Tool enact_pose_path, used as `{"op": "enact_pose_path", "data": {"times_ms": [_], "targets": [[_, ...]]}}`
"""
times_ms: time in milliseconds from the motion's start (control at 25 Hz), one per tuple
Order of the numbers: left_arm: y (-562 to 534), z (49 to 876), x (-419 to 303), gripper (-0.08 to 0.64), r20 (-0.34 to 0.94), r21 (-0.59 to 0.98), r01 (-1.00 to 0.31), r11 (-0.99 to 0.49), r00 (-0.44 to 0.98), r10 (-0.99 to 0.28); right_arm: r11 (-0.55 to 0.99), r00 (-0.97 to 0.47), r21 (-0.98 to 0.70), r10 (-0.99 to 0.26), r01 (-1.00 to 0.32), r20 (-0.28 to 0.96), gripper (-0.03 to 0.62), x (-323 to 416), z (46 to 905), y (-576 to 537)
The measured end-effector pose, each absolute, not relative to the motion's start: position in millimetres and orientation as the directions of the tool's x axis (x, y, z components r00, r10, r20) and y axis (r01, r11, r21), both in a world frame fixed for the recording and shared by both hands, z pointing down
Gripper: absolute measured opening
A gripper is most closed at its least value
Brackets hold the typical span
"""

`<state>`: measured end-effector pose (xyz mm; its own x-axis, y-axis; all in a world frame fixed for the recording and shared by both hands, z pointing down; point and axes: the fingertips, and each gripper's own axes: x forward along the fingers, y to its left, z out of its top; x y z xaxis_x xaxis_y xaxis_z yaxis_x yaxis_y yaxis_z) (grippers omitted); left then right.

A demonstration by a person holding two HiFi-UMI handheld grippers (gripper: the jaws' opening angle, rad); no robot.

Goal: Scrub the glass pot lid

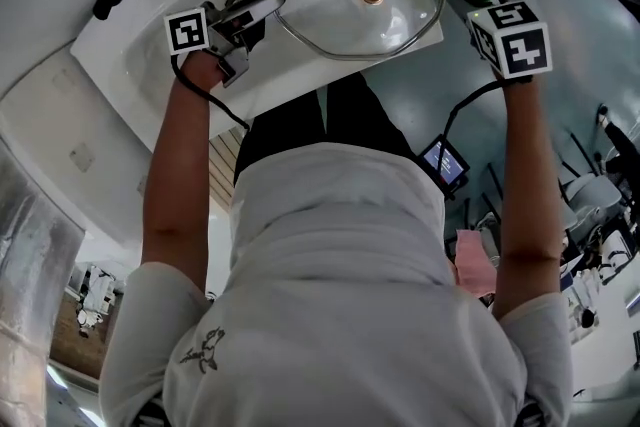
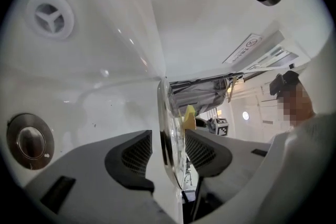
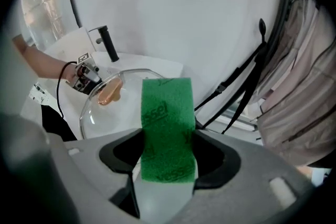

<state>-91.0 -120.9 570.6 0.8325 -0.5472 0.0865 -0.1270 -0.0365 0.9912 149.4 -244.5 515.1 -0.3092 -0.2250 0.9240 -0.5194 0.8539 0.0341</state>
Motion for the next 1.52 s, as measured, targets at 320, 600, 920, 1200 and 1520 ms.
{"op": "enact_pose_path", "data": {"times_ms": [320, 600, 920, 1200, 1520], "targets": [[-113.7, 581.5, -132.2, 0.216, 0.232, 0.946, -0.323, -0.024, 0.725, -0.648, 0.875, -0.450, 0.016, -0.265, -0.485, 0.853, 0.291, 102.2, 484.0, -211.1], [-94.9, 527.4, -147.6, 0.216, 0.291, 0.854, -0.509, -0.111, 0.643, -0.708, 0.891, -0.593, -0.043, -0.264, -0.452, 0.761, 0.293, 86.8, 441.8, -178.8], [-81.1, 377.8, -110.0, 0.215, 0.222, 0.665, -0.678, -0.313, 0.580, -0.784, 0.914, -0.723, -0.034, -0.296, -0.404, 0.624, 0.292, 91.4, 353.0, -146.4], [-79.8, 258.9, -72.4, 0.164, 0.095, 0.493, -0.740, -0.459, 0.570, -0.816, 0.922, -0.815, 0.032, -0.356, -0.385, 0.457, 0.293, 92.3, 272.0, -140.7], [-53.4, 185.8, -29.2, 0.063, 0.087, 0.293, -0.813, -0.504, 0.547, -0.832, 0.932, -0.880, 0.046, -0.354, -0.358, 0.316, 0.293, 97.0, 209.1, -105.9]]}}
